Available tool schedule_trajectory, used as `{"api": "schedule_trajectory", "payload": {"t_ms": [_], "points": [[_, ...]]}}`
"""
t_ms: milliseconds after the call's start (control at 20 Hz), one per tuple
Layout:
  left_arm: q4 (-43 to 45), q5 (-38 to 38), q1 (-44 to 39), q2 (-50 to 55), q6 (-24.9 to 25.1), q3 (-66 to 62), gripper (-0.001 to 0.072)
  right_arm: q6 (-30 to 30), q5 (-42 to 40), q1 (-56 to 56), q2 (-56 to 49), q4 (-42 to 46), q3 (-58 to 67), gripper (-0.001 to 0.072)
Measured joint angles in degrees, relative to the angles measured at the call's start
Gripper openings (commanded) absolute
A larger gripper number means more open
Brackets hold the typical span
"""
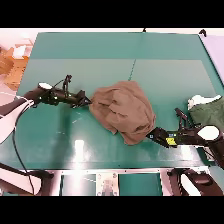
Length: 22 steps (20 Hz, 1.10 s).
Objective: Fold the shirts.
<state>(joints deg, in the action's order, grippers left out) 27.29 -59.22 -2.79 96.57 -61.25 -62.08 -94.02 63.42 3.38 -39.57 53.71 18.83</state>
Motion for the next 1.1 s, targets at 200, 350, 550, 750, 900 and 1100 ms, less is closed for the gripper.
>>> {"api": "schedule_trajectory", "payload": {"t_ms": [200,350,550,750,900,1100], "points": [[1.84,-2.99,1.14,0.11,-0.83,-1.86,0.0021,2.05,-6.08,0.00,-7.52,-3.04,-1.20,0.0460],[2.49,-3.80,1.44,0.13,-1.14,-2.29,0.0021,4.26,-11.80,-2.03,-14.88,-7.10,-0.85,0.0283],[3.69,-5.49,1.81,0.13,-1.22,-2.99,0.0021,9.51,-18.67,-2.91,-22.51,-10.86,2.80,0.0014],[12.11,-12.37,5.77,-0.57,-4.17,-7.23,0.0021,11.85,-17.22,4.42,-25.09,-4.92,13.11,0.0014],[20.92,-17.57,10.34,-2.43,-7.17,-10.32,0.0021,13.46,-12.26,13.66,-25.86,0.09,22.86,0.0014],[27.71,-23.17,12.20,-3.67,-8.44,-11.69,0.0021,15.91,-7.65,19.10,-29.14,2.73,32.39,0.0014]]}}
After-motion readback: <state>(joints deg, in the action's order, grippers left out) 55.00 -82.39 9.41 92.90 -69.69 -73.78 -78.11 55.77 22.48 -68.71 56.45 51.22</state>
